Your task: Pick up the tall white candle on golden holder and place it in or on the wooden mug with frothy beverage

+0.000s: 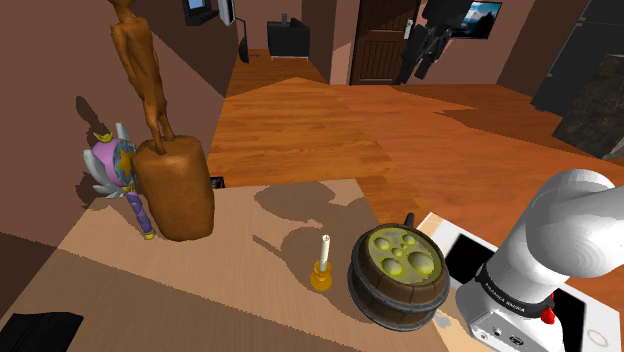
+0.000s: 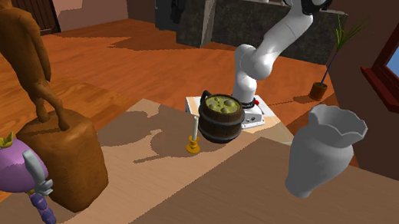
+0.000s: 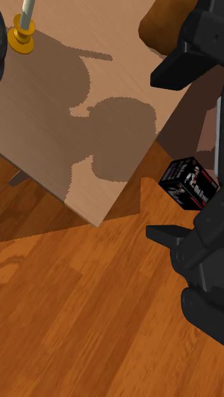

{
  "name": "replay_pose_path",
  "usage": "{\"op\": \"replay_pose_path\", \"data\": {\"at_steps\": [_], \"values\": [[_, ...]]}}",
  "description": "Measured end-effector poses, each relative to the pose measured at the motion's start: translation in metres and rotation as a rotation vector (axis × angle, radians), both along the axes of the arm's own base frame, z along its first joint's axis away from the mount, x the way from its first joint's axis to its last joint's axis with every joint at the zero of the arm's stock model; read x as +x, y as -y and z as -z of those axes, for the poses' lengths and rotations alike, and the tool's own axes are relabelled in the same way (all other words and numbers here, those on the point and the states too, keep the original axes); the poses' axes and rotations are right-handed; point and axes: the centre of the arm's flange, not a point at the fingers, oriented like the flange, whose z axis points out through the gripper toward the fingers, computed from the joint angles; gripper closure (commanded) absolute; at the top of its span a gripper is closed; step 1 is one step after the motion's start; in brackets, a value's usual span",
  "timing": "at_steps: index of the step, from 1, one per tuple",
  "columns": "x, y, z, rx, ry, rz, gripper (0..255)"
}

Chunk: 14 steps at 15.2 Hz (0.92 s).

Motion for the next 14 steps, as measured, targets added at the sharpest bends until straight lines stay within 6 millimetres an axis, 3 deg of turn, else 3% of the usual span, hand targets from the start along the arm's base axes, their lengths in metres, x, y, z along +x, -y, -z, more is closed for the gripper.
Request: {"op": "replay_pose_path", "data": {"at_steps": [3, 14], "values": [[0.001, -0.012, 0.009, -0.003, -0.004, -0.001, 0], [-0.011, -0.134, 0.088, -0.028, -0.041, -0.003, 0]]}}
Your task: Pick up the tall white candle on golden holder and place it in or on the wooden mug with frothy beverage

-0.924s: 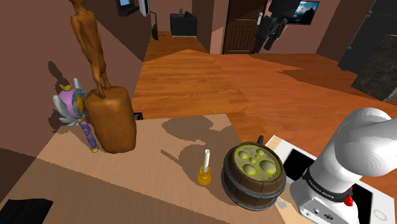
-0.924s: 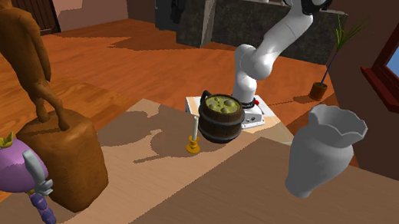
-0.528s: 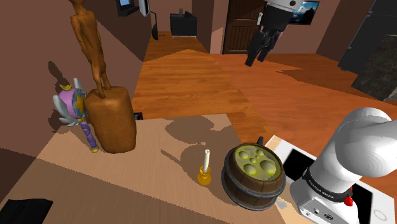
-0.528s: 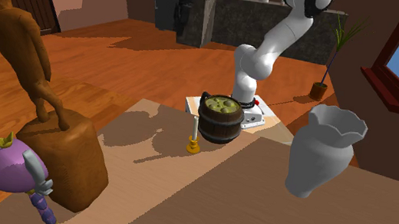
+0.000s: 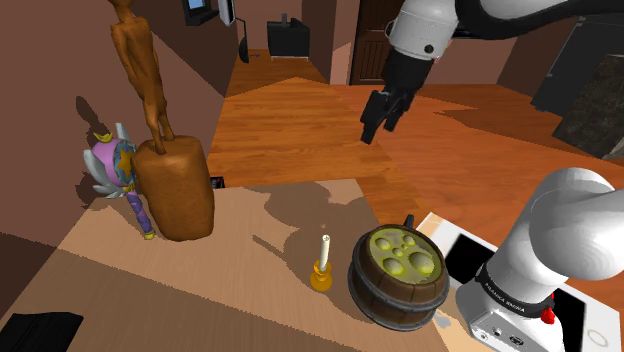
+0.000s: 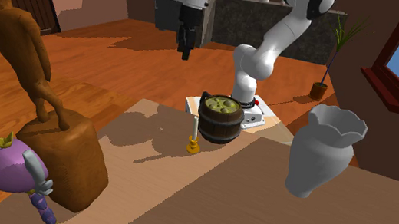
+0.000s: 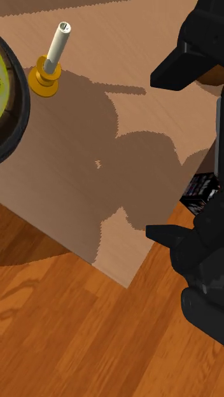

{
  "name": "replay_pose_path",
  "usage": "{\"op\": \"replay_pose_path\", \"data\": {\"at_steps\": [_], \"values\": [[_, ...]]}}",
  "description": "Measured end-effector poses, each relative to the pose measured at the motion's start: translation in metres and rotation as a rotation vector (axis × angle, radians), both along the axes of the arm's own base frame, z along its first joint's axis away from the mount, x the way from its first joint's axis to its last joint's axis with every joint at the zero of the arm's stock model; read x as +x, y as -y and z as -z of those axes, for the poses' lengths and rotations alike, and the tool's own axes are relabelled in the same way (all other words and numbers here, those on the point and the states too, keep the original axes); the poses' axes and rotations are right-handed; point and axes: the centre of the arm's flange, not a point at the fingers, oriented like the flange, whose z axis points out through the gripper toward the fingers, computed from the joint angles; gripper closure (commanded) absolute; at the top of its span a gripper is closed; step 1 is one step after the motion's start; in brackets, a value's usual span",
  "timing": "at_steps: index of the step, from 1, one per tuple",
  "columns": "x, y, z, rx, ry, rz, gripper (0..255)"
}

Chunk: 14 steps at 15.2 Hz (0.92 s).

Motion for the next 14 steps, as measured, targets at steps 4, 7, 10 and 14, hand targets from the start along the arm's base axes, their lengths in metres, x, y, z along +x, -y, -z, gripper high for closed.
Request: {"op": "replay_pose_path", "data": {"at_steps": [4, 7, 10, 14], "values": [[-0.007, -0.041, 0.031, -0.01, -0.014, 0.0, 0], [-0.008, -0.076, 0.053, -0.016, -0.024, -0.001, 0], [-0.016, -0.106, 0.079, -0.024, -0.034, -0.001, 0], [-0.021, -0.151, 0.108, -0.033, -0.047, -0.002, 0]]}}
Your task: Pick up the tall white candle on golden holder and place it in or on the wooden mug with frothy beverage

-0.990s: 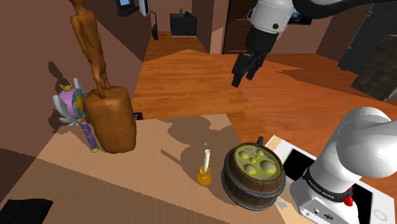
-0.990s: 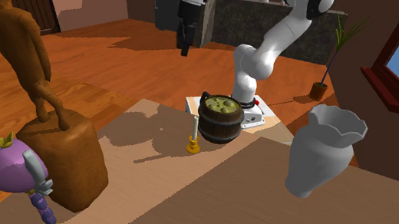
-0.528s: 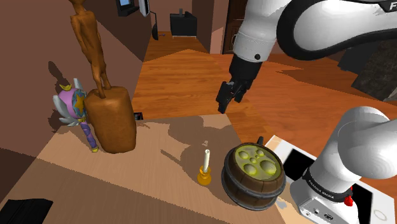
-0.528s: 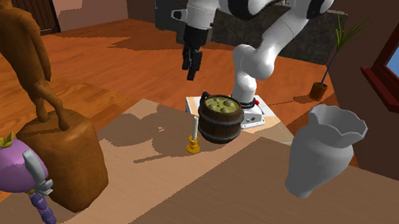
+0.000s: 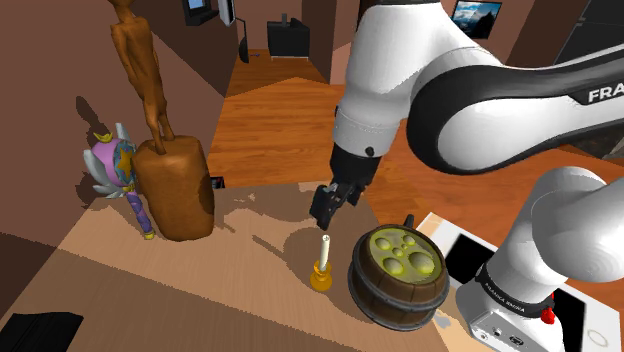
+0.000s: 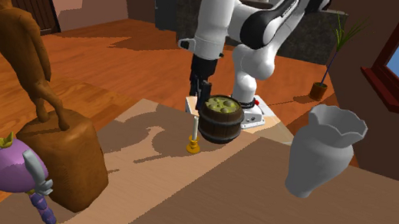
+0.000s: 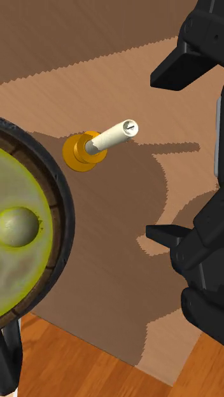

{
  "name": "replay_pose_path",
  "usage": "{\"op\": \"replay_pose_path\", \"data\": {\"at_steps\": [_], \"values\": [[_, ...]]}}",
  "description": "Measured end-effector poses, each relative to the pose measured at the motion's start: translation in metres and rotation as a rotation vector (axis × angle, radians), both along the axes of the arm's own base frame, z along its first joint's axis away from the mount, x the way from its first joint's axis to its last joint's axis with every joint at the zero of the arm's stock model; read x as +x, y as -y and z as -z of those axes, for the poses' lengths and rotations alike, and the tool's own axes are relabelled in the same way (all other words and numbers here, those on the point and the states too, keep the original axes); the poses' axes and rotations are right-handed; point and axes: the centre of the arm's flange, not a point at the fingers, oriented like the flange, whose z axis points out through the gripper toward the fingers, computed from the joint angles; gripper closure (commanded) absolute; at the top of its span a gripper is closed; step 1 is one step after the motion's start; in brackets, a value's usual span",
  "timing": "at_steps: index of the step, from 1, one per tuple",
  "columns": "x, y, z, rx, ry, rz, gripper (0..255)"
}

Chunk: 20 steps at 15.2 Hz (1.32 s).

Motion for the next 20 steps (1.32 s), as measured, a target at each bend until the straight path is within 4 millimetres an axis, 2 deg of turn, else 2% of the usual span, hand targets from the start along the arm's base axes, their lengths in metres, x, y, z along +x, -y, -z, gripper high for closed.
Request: {"op": "replay_pose_path", "data": {"at_steps": [2, 3, 10, 17, 18, 20], "values": [[-0.005, -0.02, 0.016, -0.005, -0.006, 0.0, 0], [-0.005, -0.025, 0.022, -0.006, -0.008, 0.0, 0], [0.0, -0.03, 0.059, -0.006, -0.01, 0.001, 0], [0.0, -0.03, 0.063, -0.006, -0.009, 0.001, 0], [0.0, -0.03, 0.063, -0.006, -0.009, 0.001, 255], [0.0, -0.03, 0.063, -0.006, -0.009, 0.001, 255]]}}
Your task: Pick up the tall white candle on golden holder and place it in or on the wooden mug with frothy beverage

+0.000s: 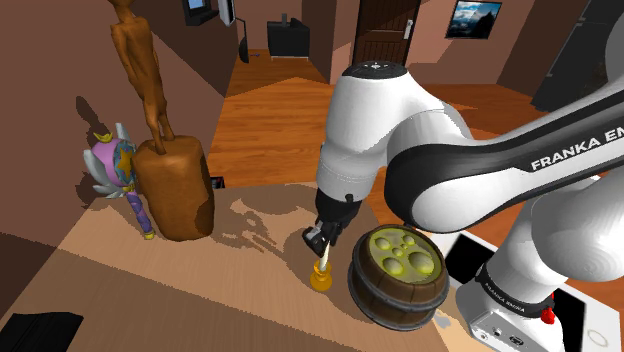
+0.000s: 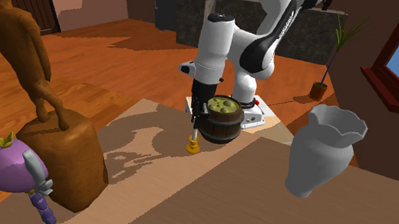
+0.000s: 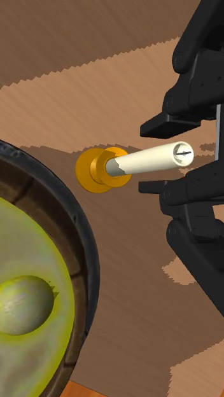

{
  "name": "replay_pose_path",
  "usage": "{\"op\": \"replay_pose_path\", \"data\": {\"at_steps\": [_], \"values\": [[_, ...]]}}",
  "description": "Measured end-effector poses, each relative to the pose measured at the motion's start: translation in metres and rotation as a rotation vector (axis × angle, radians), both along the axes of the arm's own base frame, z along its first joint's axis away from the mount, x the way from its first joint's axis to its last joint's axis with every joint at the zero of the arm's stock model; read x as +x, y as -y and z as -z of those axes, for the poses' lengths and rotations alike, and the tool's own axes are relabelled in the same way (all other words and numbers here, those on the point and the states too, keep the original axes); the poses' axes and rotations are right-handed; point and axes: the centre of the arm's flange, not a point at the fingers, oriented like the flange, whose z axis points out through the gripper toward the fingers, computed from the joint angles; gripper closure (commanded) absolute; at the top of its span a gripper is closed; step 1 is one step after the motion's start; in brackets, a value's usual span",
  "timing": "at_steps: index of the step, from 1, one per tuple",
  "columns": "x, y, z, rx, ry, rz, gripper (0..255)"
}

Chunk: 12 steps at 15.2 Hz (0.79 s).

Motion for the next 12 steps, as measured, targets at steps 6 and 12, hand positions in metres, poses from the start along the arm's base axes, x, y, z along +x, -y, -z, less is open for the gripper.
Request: {"op": "replay_pose_path", "data": {"at_steps": [6, 12], "values": [[0.0, 0.0, 0.0, 0.0, 0.0, 0.0, 255], [0.0, -0.002, -0.016, 0.0, 0.0, 0.0, 255]]}}
